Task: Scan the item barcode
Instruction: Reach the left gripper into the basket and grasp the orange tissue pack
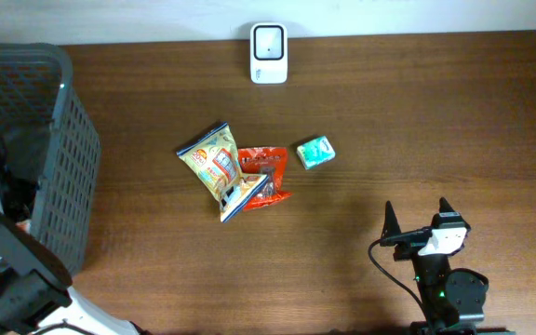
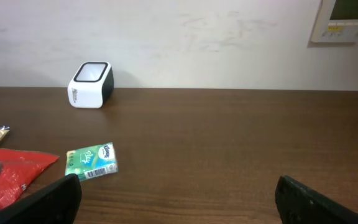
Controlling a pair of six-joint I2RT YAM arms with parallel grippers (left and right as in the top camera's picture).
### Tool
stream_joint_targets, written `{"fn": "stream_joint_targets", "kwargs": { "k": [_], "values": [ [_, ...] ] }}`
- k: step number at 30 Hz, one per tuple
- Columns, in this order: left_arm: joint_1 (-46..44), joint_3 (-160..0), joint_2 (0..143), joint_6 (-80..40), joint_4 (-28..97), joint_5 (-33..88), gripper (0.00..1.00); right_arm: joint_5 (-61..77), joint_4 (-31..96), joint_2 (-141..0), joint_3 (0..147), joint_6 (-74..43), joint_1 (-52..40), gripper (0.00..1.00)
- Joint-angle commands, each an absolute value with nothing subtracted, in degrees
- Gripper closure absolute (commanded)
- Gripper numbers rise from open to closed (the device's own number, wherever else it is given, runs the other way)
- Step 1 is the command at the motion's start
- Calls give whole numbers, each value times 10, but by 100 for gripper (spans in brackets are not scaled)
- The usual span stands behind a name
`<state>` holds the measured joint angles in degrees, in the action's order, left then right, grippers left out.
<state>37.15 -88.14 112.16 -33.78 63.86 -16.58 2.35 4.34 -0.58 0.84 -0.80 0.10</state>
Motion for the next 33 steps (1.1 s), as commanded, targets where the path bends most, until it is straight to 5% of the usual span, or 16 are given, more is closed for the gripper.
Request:
{"fn": "stream_joint_targets", "kwargs": {
  "k": [1,5,8,13,19,33],
  "values": [
    [382,-846,1121,-373,598,-171,21,17,45,-2,3,-4,4,2],
    [382,-827,1125,-373,562,-167,26,17,45,-2,3,-4,4,2],
    [382,-818,1129,-374,545,-157,45,17,45,-2,3,-4,4,1],
    [382,-796,1129,-373,518,-157,58,17,45,-2,3,-4,4,2],
    [382,-777,1129,-373,511,-158,99,17,45,-2,3,-4,4,2],
    [377,-922,951,-299,539,-13,100,17,45,-2,3,-4,4,2]
  ]
}}
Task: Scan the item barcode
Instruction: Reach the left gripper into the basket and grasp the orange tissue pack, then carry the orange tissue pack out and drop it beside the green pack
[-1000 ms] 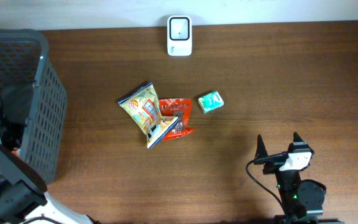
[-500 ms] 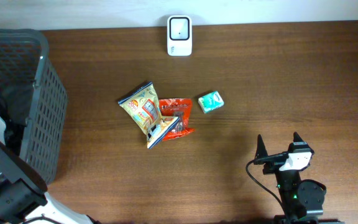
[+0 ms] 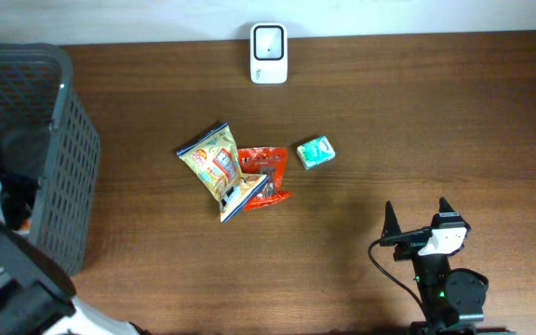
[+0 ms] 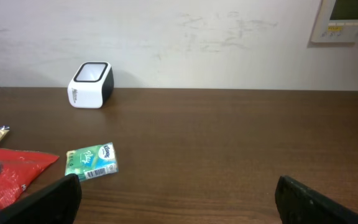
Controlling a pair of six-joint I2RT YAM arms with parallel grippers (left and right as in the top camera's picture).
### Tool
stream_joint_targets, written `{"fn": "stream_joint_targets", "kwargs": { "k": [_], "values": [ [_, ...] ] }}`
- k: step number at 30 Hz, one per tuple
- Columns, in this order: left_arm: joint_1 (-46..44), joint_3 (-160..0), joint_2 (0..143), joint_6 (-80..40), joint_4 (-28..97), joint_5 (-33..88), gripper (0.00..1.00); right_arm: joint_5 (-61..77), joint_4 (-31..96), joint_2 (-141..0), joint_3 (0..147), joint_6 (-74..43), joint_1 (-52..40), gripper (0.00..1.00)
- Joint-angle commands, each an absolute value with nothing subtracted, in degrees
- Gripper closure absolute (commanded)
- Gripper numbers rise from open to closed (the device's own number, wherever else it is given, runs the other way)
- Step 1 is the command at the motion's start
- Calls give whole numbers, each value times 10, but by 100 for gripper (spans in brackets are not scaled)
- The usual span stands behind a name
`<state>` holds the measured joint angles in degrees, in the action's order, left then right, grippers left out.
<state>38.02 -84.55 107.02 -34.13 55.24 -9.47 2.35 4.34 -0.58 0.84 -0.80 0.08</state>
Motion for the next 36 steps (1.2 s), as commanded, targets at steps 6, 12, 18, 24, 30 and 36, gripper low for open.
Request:
{"fn": "stream_joint_targets", "kwargs": {
  "k": [6,12,18,24,30,36],
  "values": [
    [320,-957,779,-285,473,52,100,17,45,-2,3,-4,4,2],
    [110,-957,687,-223,444,112,100,17,45,-2,3,-4,4,2],
    [-103,-949,755,-175,455,111,100,17,45,-2,3,-4,4,2],
    [-232,-946,903,-150,455,60,100,17,45,-2,3,-4,4,1],
    [-309,-947,1059,-144,424,-15,100,17,45,-2,3,-4,4,2],
    [-353,-947,1166,-144,376,-16,100,17,45,-2,3,-4,4,2]
  ]
}}
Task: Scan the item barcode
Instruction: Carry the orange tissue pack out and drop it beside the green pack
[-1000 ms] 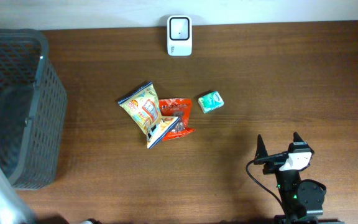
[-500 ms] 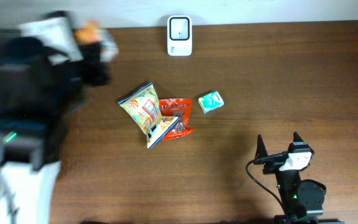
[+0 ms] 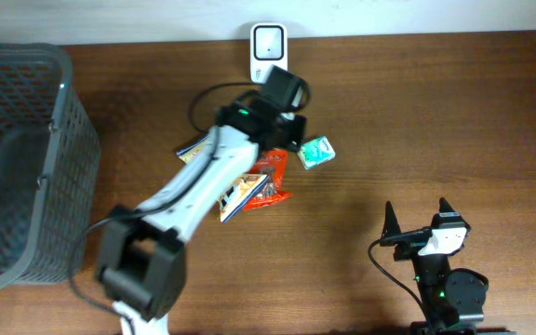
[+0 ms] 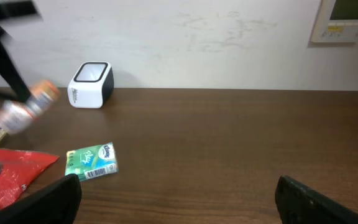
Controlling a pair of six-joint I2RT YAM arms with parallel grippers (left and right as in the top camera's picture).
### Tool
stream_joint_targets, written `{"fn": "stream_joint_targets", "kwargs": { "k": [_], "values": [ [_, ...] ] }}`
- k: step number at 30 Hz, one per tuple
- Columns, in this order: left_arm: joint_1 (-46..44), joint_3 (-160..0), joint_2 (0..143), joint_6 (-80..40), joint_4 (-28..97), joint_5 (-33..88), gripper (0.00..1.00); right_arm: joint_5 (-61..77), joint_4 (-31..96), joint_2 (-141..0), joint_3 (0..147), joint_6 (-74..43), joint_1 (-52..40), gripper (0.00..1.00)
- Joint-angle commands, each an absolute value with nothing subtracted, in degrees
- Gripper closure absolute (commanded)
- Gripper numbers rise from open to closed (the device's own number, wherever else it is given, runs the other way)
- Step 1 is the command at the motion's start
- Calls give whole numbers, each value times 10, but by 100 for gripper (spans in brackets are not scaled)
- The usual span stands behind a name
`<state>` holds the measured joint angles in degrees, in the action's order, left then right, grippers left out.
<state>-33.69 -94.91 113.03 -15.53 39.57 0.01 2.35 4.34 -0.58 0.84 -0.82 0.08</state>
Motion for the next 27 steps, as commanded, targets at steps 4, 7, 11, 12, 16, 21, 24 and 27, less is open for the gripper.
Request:
{"fn": "stream_joint_targets", "kwargs": {
  "k": [4,7,11,12,16,21,24,27],
  "values": [
    [-356,-947,1186,-145,362,-39,72,17,45,-2,3,-4,4,2],
    [-356,-959,1185,-144,370,-59,46,17,45,-2,3,-4,4,2],
    [-352,-1011,1170,-144,420,-59,24,17,45,-2,3,-4,4,2],
    [-344,-1050,1153,-145,456,-59,20,17,45,-2,3,-4,4,2],
    [-320,-1126,1105,-145,527,-58,2,17,45,-2,3,-4,4,2],
    [-274,-1180,1007,-144,619,-58,1,17,45,-2,3,-4,4,2],
    [-236,-1180,940,-145,694,-58,1,17,45,-2,3,-4,4,1],
    [-208,-1180,891,-147,748,-54,1,17,45,-2,3,-4,4,2]
  ]
}}
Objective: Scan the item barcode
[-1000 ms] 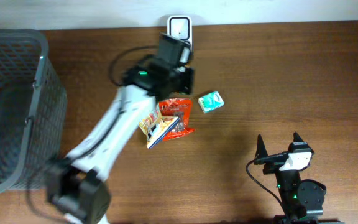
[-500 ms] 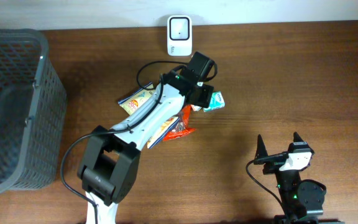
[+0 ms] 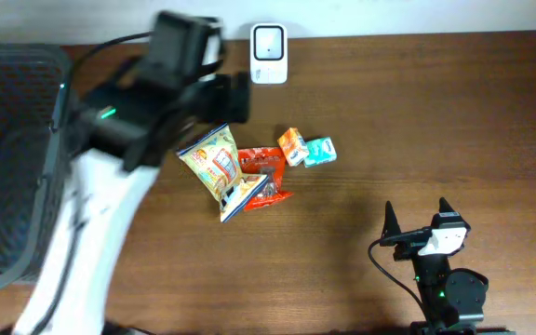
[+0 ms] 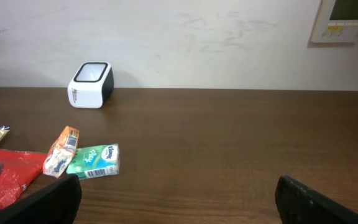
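Note:
The white barcode scanner (image 3: 268, 41) (image 4: 92, 76) stands at the table's far edge. A small orange packet (image 3: 292, 146) (image 4: 61, 151) lies on the table against a green tissue pack (image 3: 317, 151) (image 4: 94, 160). A yellow snack bag (image 3: 214, 167) and a red bag (image 3: 266, 172) (image 4: 5, 180) lie just left of them. My left gripper (image 3: 221, 98) is a dark blur left of the scanner, above the yellow bag, with nothing seen in it. My right gripper (image 3: 417, 223) (image 4: 179, 205) rests open near the front edge, its fingers (image 4: 48, 202) wide apart.
A dark mesh basket (image 3: 26, 93) fills the left end of the table. My left arm (image 3: 91, 205) runs from the front left corner up toward the scanner. A wall panel (image 4: 350, 18) hangs behind the table at the right.
The orange packet was in my left gripper above the items near the scanner; now it lies beside the tissue pack. The left gripper has moved left, away from it. The right arm is unchanged.
My left arm was at the front left by the basket, with only the two bags and the tissue pack on the table. Then it was over the items, holding a small orange packet. Now the packet rests on the table and the gripper is off to the left.

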Controlling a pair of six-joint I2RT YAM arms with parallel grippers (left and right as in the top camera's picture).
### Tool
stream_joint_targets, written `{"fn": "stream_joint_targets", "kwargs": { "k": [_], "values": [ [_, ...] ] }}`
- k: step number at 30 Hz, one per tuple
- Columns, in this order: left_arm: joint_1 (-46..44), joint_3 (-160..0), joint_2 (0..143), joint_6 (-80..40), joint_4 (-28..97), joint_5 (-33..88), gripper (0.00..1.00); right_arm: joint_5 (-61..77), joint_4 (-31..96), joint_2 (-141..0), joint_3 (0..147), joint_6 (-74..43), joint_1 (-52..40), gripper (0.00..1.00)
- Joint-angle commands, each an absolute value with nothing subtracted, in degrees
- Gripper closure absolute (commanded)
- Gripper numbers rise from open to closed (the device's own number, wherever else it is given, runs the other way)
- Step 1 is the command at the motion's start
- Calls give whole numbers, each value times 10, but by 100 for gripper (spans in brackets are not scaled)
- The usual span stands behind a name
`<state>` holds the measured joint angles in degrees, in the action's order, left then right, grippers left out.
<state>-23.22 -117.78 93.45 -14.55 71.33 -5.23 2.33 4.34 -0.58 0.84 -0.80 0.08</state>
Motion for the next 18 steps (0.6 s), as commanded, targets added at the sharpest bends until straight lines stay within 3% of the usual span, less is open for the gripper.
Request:
{"fn": "stream_joint_targets", "kwargs": {
  "k": [1,9,18],
  "values": [
    [-198,-1180,872,-150,768,-54,1,17,45,-2,3,-4,4,2],
    [-183,-1180,766,-168,912,-55,1,17,45,-2,3,-4,4,2],
    [-183,-1165,606,-186,967,-54,1,17,45,-2,3,-4,4,2]
  ]
}}
